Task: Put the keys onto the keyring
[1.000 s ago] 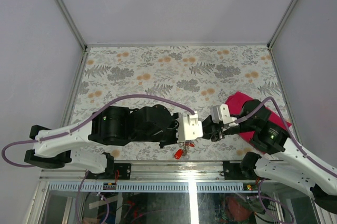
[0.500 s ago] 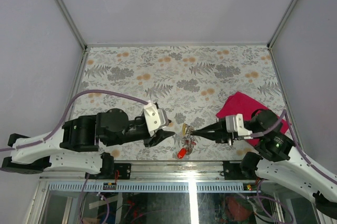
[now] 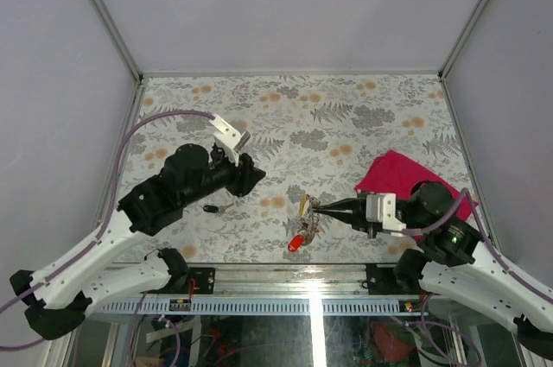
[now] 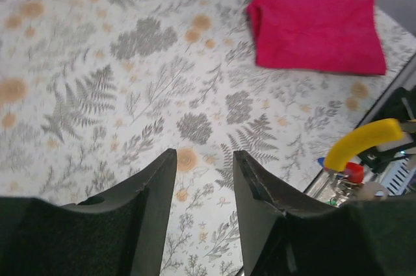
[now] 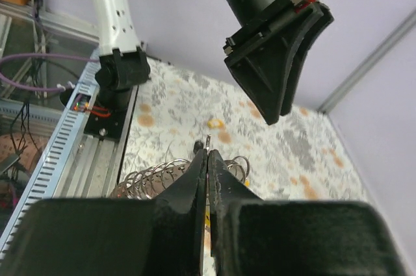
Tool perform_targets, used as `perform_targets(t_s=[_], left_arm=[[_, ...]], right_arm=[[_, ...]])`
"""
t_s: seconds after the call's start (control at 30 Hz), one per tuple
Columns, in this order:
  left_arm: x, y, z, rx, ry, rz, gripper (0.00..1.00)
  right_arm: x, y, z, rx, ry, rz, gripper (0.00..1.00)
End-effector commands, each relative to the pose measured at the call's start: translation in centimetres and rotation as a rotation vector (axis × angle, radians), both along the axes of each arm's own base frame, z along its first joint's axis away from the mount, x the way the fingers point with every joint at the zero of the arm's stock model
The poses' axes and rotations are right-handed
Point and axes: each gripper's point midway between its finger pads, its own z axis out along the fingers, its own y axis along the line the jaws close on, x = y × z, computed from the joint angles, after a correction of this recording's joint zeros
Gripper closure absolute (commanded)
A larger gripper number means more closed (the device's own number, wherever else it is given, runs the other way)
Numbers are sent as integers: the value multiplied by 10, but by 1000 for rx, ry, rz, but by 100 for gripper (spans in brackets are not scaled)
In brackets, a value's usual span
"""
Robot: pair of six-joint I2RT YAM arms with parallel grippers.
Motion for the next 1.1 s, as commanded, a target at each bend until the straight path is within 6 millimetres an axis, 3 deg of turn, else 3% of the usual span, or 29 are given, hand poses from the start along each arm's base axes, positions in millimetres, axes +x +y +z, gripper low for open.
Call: perform_targets(t_s=[0.0, 0.13, 0.3, 0.43, 0.6, 0.77, 0.9, 1.07], left_arm=[[19, 3, -35, -86, 124, 64, 58], [45, 27, -89, -85, 261, 232, 58], [64, 66, -127, -59, 368, 478, 51], [62, 89, -147, 24, 431, 613, 39], [50, 104, -173, 60, 542, 731, 35], [40, 112, -188, 29, 572, 787, 29], [44, 123, -185, 64, 560, 841, 26], [67, 139, -174, 130, 557, 849, 27]], right_arm=[[26, -2, 5, -55, 47, -142, 100], [28, -3, -5, -74, 97, -164, 100], [26, -7, -12, -70, 134, -173, 100], [25, -9, -18, -77, 156, -176, 100], [24, -7, -22, -74, 178, -169, 100], [24, -5, -25, -75, 196, -160, 100], [23, -3, -27, -74, 209, -150, 100], [21, -3, -29, -69, 214, -145, 100]])
